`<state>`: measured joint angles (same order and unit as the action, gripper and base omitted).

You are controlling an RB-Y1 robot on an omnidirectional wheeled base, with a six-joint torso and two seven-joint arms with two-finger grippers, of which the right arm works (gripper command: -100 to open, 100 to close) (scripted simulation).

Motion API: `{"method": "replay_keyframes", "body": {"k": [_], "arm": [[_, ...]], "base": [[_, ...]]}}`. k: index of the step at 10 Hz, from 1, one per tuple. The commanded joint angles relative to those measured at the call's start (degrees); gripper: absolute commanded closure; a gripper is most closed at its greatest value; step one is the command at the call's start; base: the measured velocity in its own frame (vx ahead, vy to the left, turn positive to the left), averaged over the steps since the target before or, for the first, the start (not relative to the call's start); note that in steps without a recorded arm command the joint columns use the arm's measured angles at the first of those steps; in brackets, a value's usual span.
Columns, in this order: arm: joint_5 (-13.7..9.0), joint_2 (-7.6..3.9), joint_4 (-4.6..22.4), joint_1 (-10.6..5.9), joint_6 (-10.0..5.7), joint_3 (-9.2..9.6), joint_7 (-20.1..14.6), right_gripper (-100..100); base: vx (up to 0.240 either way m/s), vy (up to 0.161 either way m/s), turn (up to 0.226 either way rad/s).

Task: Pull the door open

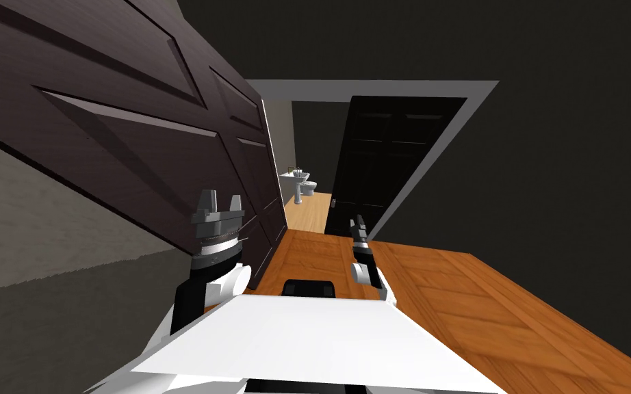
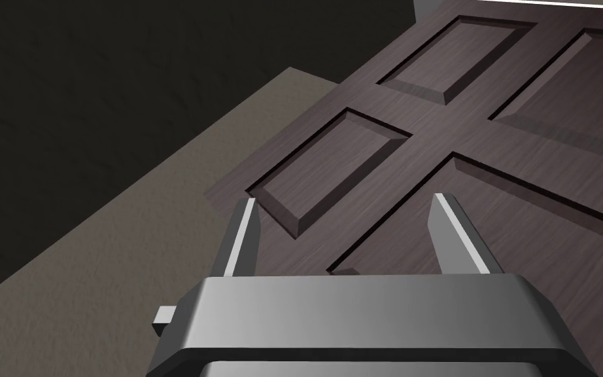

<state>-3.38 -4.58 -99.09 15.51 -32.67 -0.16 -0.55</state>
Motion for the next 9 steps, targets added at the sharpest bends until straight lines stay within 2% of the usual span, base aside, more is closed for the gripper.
{"method": "replay_keyframes", "body": {"k": [1, 2, 9], "arm": [[-0.17, -0.28, 2.86, -1.14, -0.85, -0.11, -0.13, -100], [-0.17, -0.28, 3.29, -1.14, -0.85, -0.11, -0.13, -100], [-1.00, -1.52, 15.69, -5.75, -3.54, -0.63, -0.81, -100]], "base": [[0.112, 0.004, 0.010], [0.070, 0.001, 0.002], [0.086, -0.001, 0.009]]}}
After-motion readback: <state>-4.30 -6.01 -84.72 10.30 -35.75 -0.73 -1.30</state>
